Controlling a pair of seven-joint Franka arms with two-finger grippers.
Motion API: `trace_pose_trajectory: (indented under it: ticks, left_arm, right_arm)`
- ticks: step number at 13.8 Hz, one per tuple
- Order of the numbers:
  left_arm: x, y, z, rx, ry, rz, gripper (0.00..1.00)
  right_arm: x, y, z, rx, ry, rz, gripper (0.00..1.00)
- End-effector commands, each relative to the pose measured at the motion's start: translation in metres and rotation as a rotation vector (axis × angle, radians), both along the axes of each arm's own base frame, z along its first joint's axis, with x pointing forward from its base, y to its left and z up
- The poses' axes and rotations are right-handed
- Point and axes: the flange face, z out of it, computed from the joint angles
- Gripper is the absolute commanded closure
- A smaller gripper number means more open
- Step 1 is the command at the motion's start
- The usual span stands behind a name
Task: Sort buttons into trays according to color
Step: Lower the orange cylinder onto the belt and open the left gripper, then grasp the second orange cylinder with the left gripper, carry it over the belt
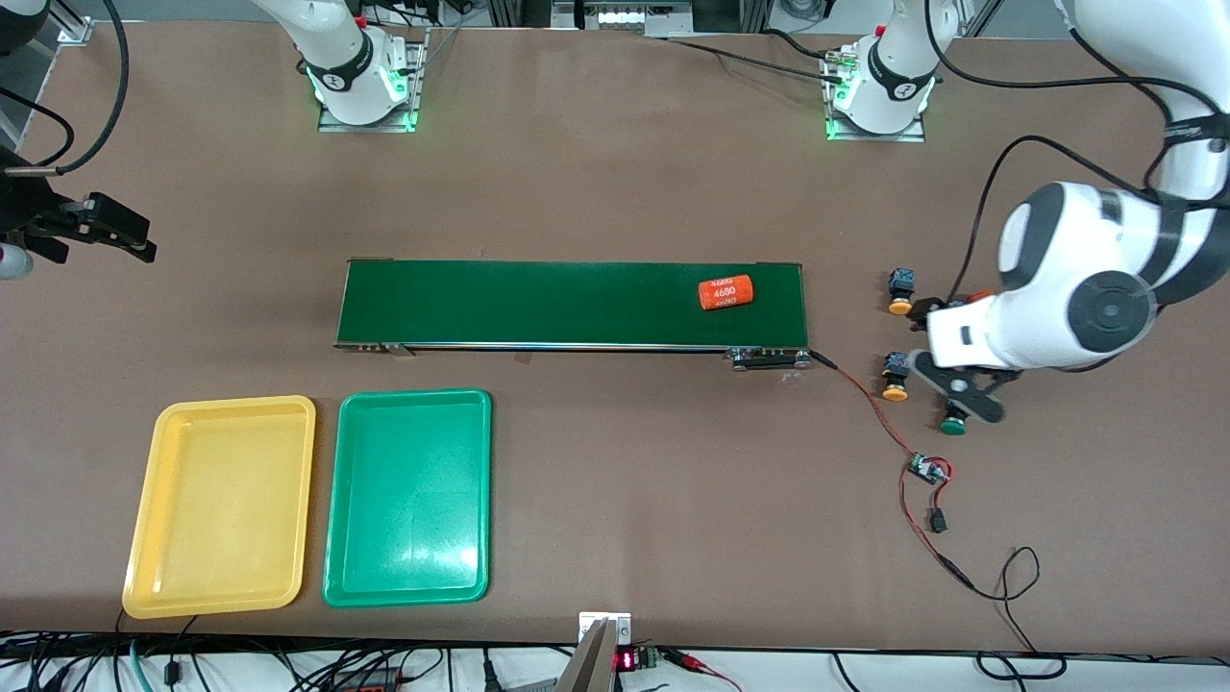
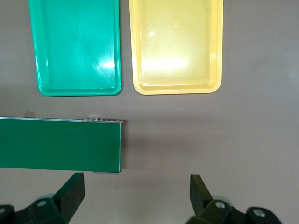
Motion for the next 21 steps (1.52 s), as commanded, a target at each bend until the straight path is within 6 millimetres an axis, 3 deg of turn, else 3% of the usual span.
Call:
trace_pose_trajectory:
  ticks: [1, 2, 4, 6, 9, 12, 15, 21]
  left_arm:
    - [-0.013, 0.046, 0.019, 0.074, -0.018, 0.222, 0.0]
    - [-0.016, 0.068, 0.018, 0.095, -0.017, 0.282, 0.0]
    - [-0.025, 0.107, -0.006, 0.123, 0.02, 0.329, 0.0]
    - [-0.048, 0.139, -0.025, 0.117, 0.065, 0.421, 0.0]
    - [-0.066, 0.188, -0.043, 0.018, 0.071, 0.623, 0.0]
    - [-0.09, 0.209, -0.089, 0.027, 0.003, 0.667, 0.0]
    - [-0.103, 0.216, -0.132, 0.008, -0.088, 0.717, 0.0]
    - [-0.117, 0.219, -0.178, -0.123, -0.03, 0.769, 0.0]
  right_arm:
    - [-0.002, -0.001, 0.002, 0.014, 0.0, -0.012, 0.0]
    - [-0.002, -0.001, 0.003, 0.014, -0.002, -0.01, 0.0]
    - [-0.002, -0.001, 0.002, 0.014, 0.001, -0.012, 0.0]
    - [-0.002, -0.001, 0.001, 0.014, 0.005, -0.012, 0.0]
    - [-0.002, -0.002, 0.001, 0.016, 0.003, -0.013, 0.0]
    - [-0.001, 0.0, 0.001, 0.016, -0.002, -0.01, 0.0]
    - [-0.002, -0.001, 0.002, 0.016, 0.005, 0.004, 0.0]
    - [-0.004, 0.003, 0.004, 0.015, 0.008, 0.013, 0.0]
